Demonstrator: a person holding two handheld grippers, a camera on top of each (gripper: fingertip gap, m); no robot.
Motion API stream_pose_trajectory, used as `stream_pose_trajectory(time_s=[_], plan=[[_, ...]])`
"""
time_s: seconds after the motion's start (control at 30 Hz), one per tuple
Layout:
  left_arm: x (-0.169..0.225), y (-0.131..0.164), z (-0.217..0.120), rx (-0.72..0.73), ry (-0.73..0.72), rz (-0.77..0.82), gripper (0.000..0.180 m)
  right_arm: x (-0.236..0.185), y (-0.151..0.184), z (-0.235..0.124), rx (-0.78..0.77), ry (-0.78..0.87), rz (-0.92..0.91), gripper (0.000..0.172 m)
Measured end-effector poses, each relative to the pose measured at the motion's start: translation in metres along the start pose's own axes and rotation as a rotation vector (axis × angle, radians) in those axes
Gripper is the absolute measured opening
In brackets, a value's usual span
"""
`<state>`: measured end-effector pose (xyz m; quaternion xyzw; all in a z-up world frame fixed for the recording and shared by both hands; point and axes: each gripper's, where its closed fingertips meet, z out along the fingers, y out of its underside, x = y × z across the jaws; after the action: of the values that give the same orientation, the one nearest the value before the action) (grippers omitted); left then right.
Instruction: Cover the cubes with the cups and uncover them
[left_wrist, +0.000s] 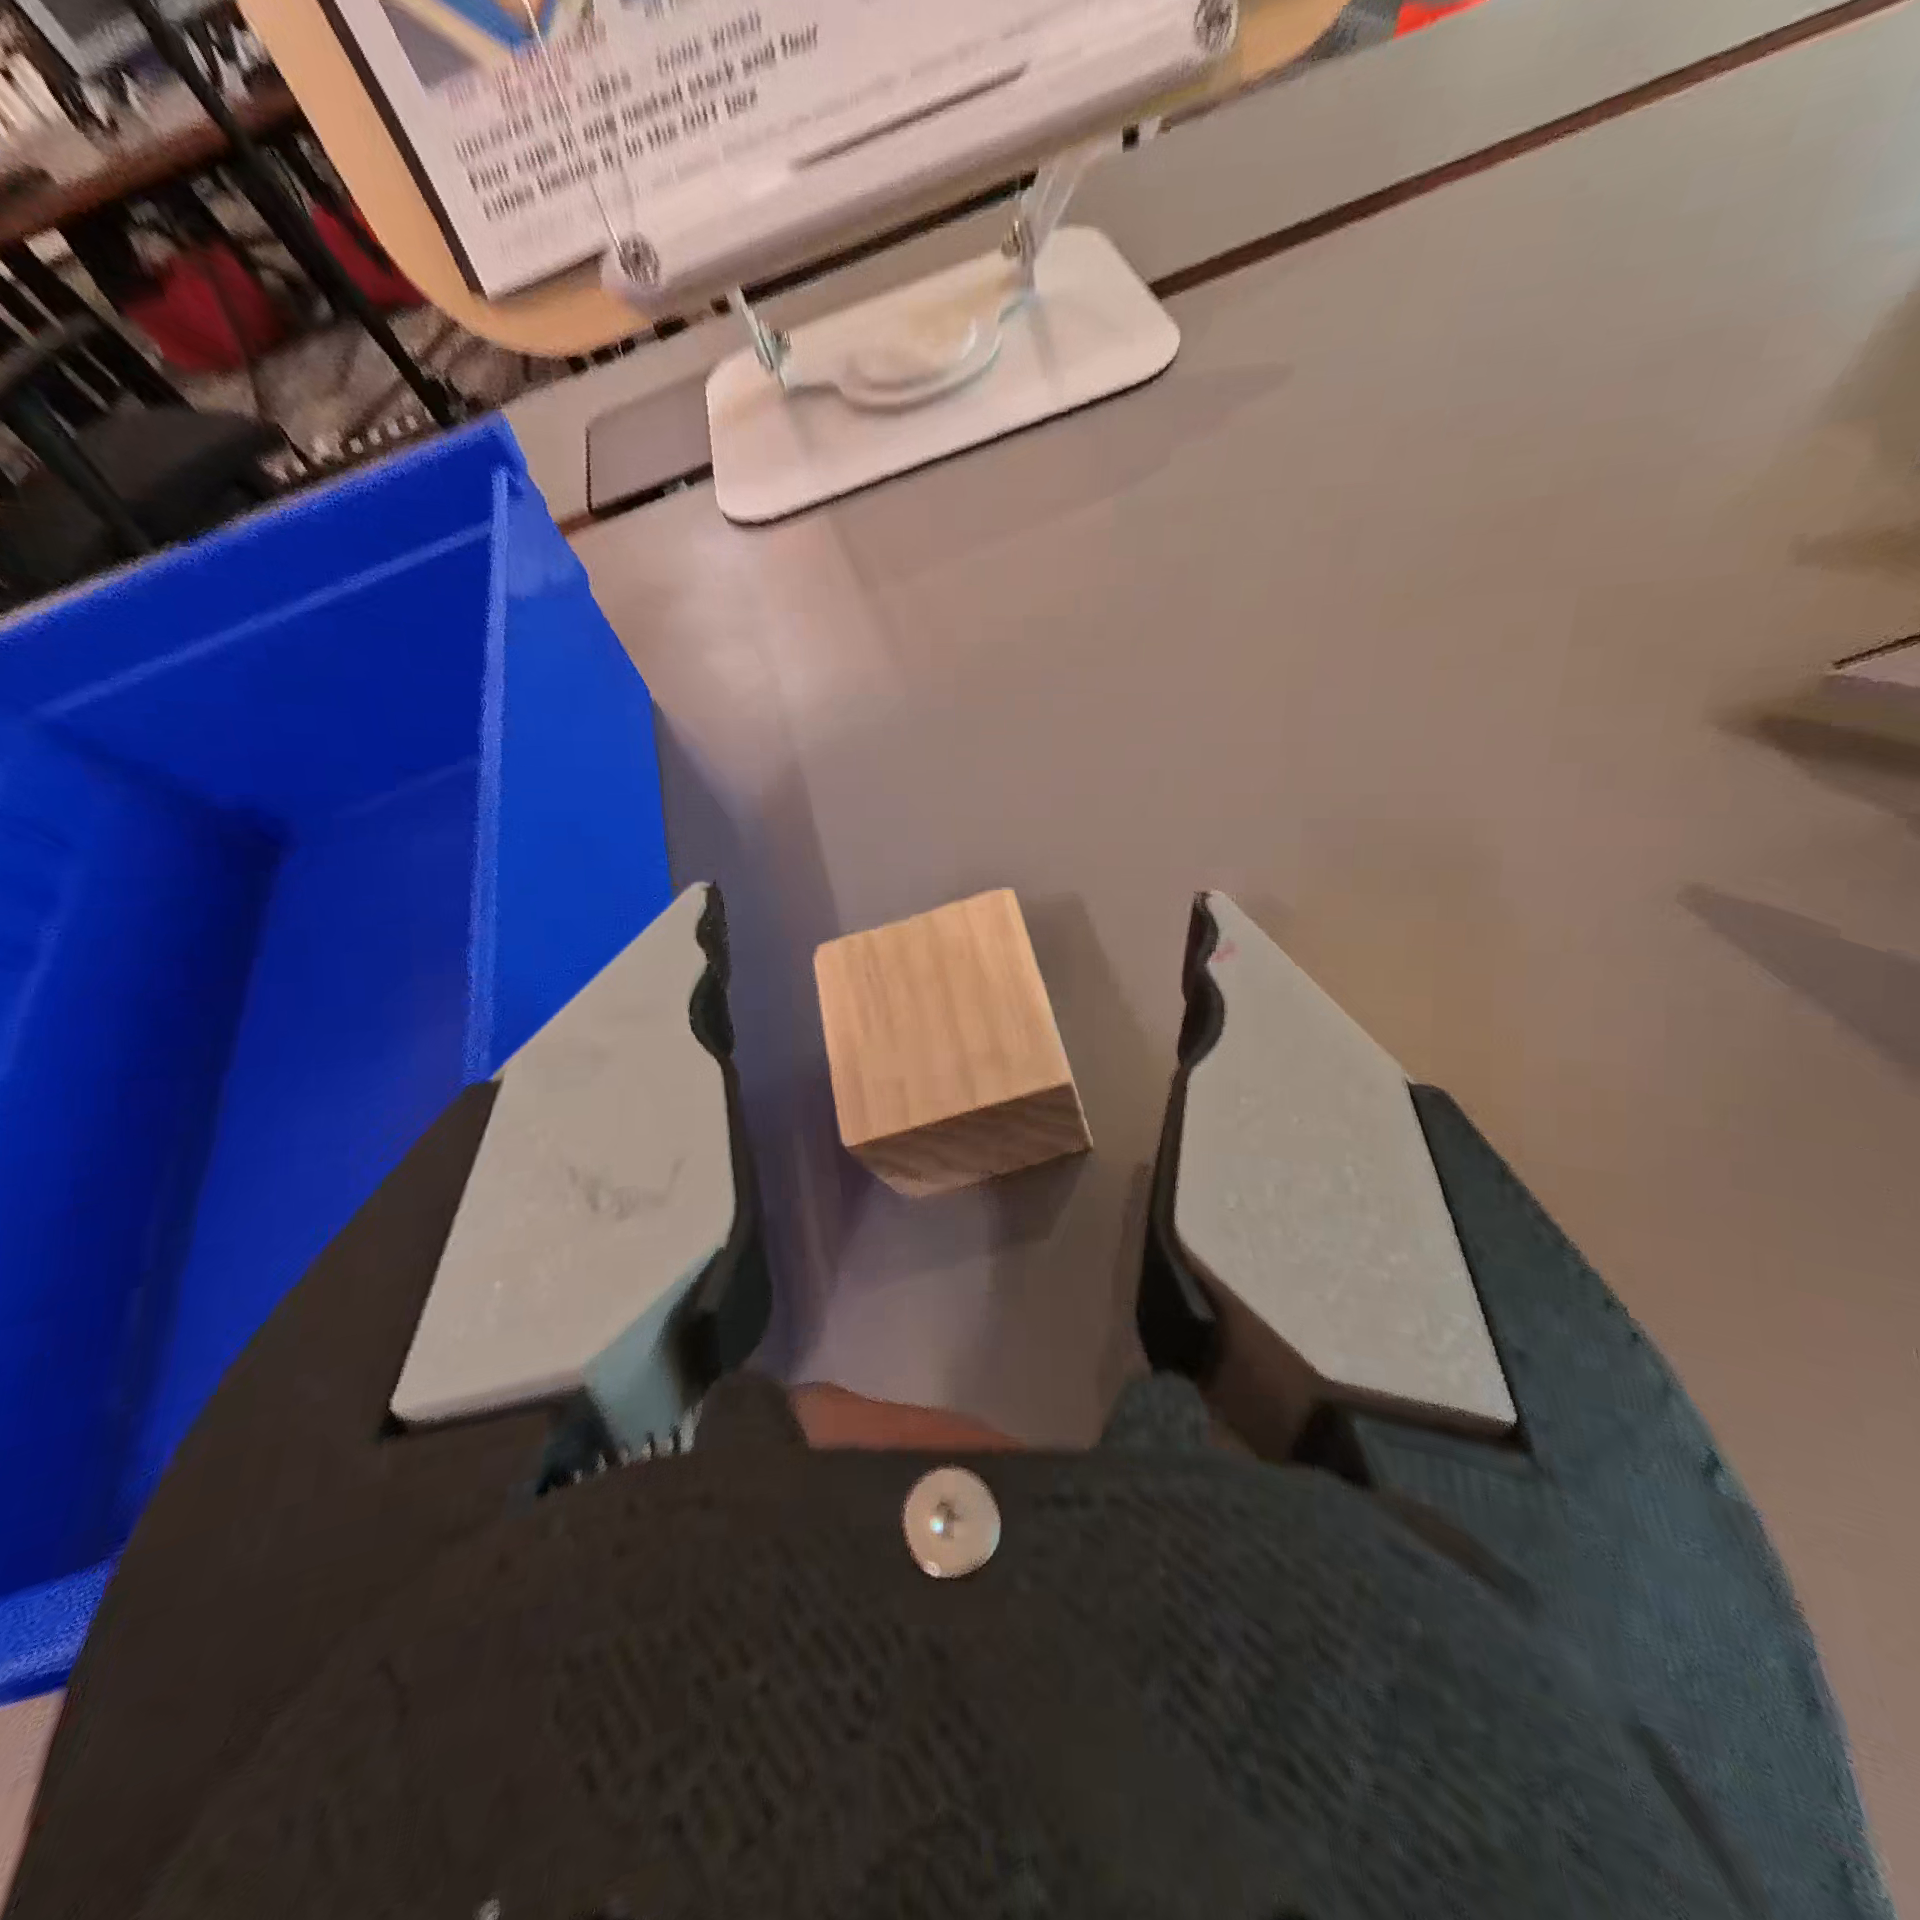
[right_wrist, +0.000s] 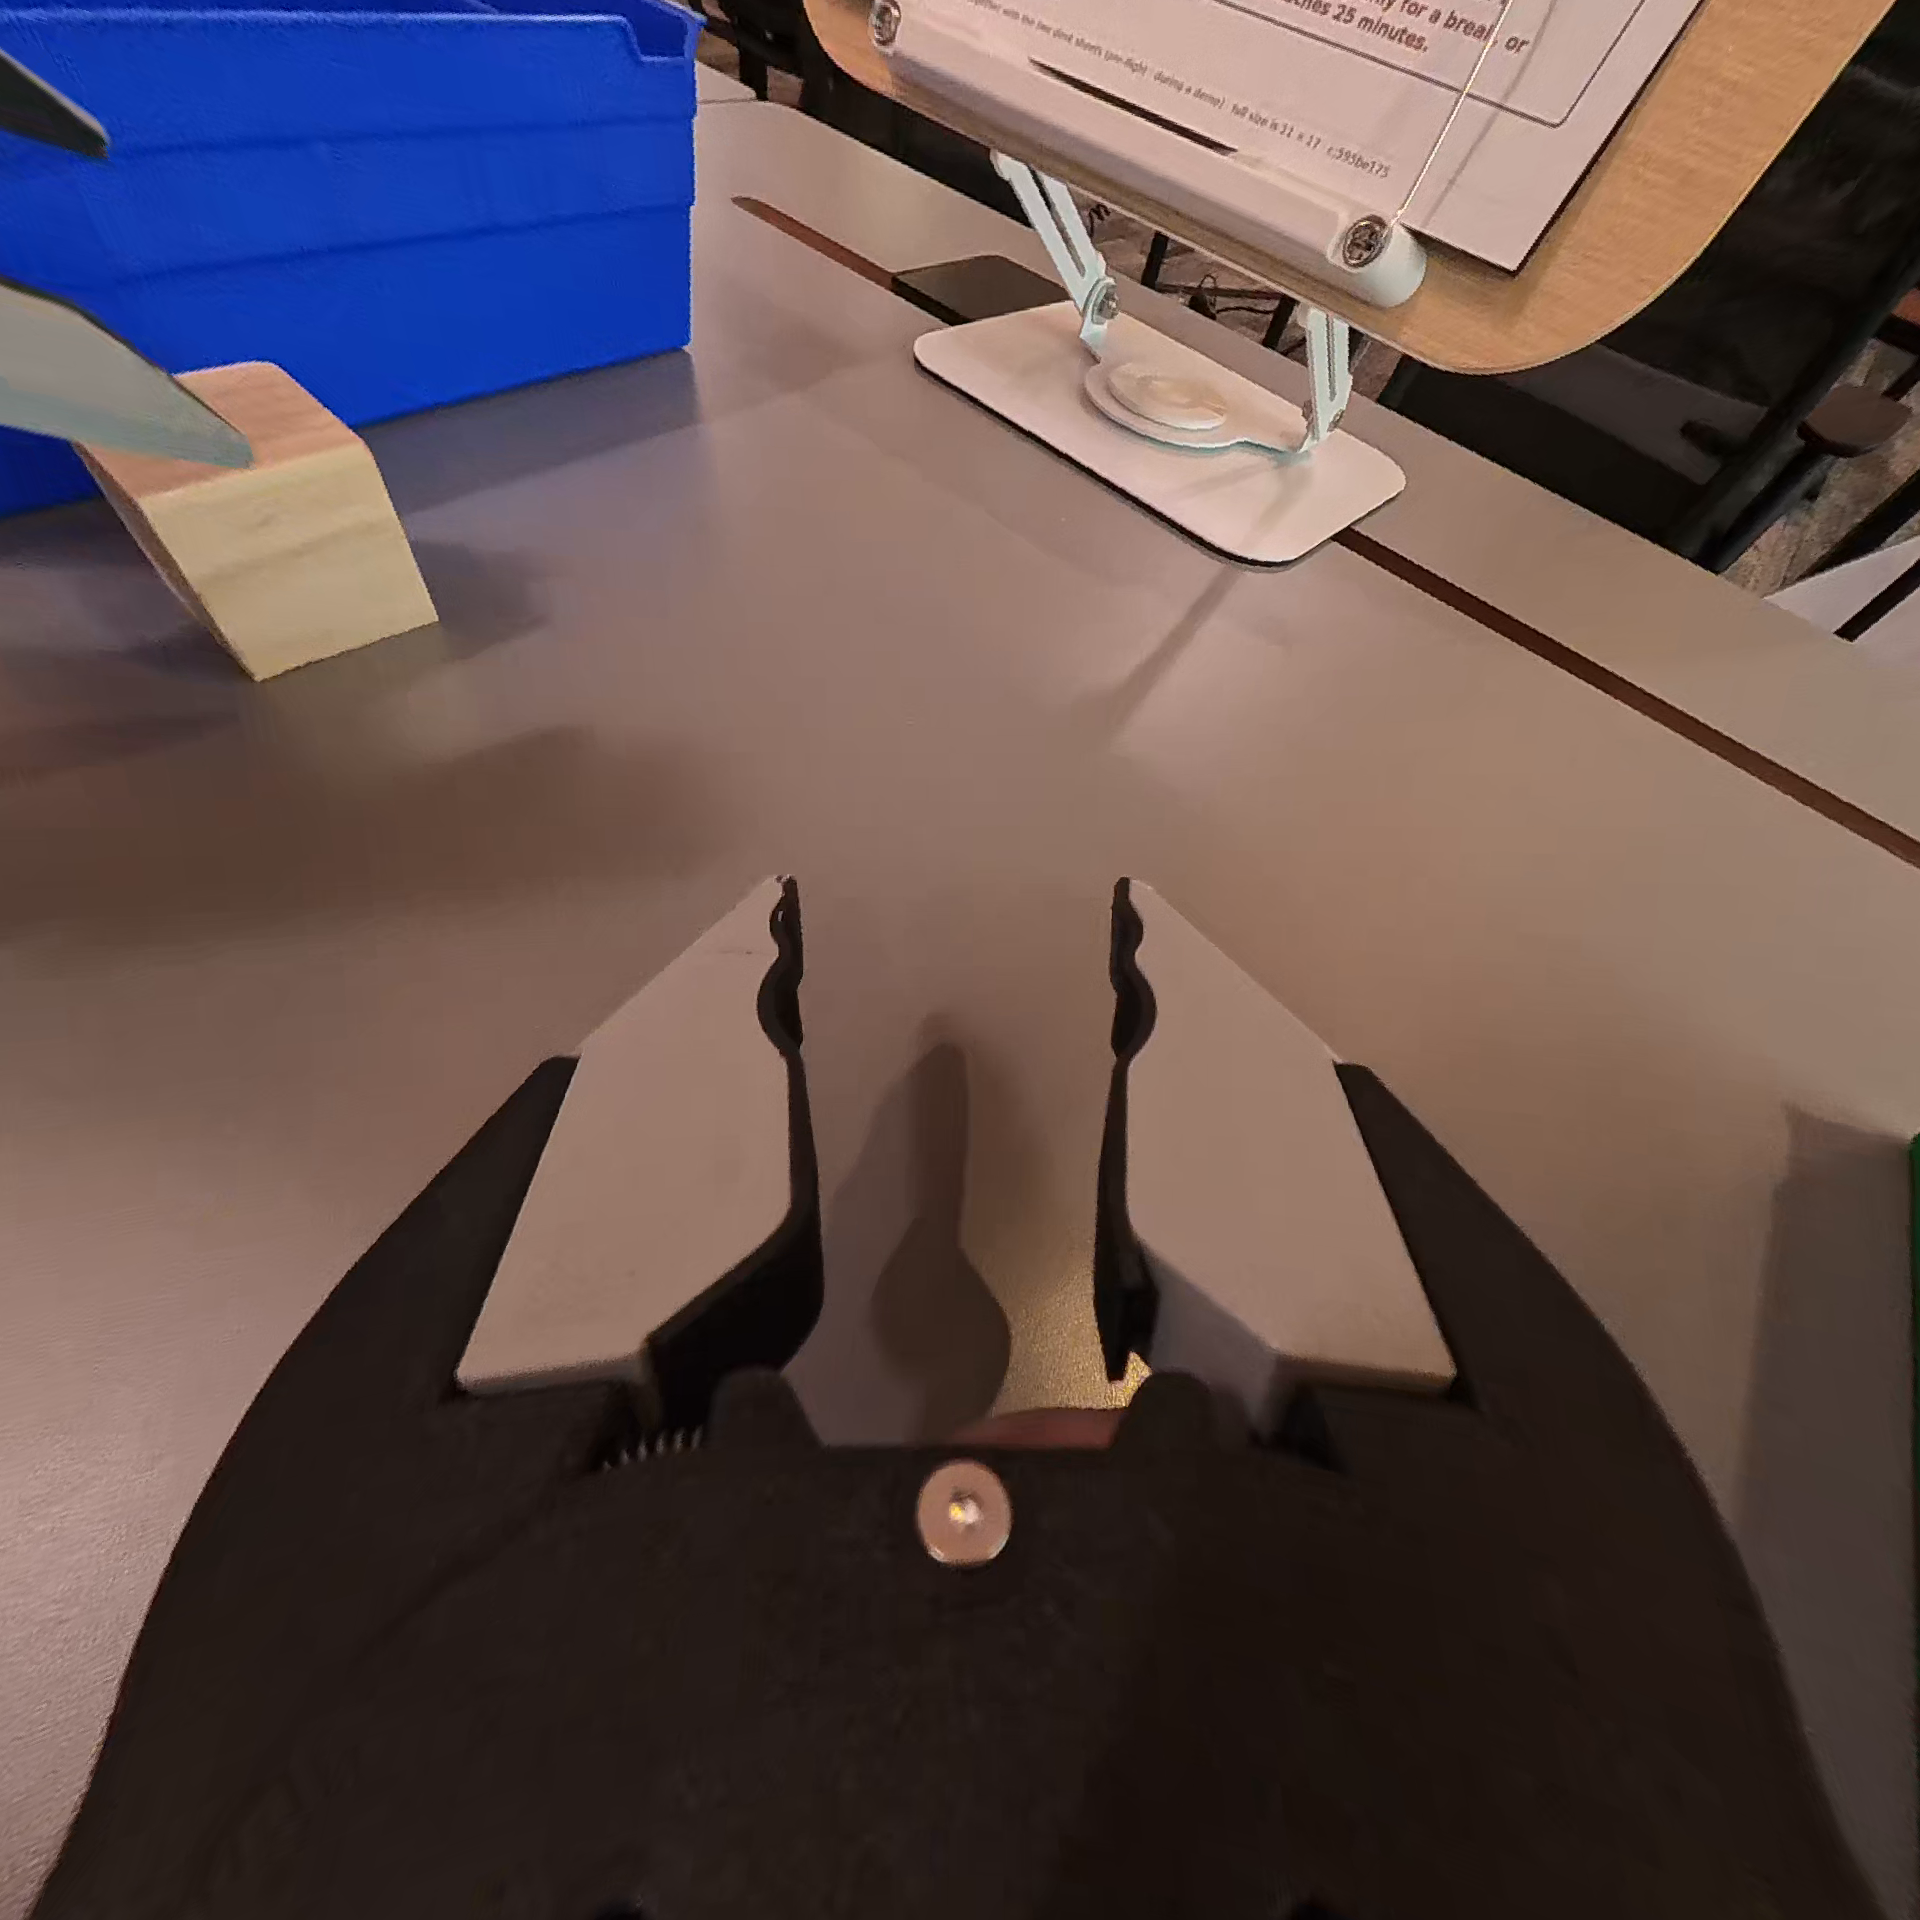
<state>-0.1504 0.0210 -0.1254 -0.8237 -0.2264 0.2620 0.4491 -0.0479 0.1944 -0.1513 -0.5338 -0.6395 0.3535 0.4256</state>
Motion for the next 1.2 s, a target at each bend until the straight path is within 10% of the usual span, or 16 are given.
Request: stream_pose_trajectory(time_s=[0.3, 1.2], plan=[[-0.006, 0.04, 0.027, -0.131, -0.01, -0.051, 0.059, -0.005, 0.001, -0.002, 0.0, 0.016, -0.078, 0.055], [0.001, 0.038, 0.039, -0.08, 0.112, -0.229, 0.078, -0.018, -0.018, -0.012, 0.099, -0.224, 0.2, 0.05]])
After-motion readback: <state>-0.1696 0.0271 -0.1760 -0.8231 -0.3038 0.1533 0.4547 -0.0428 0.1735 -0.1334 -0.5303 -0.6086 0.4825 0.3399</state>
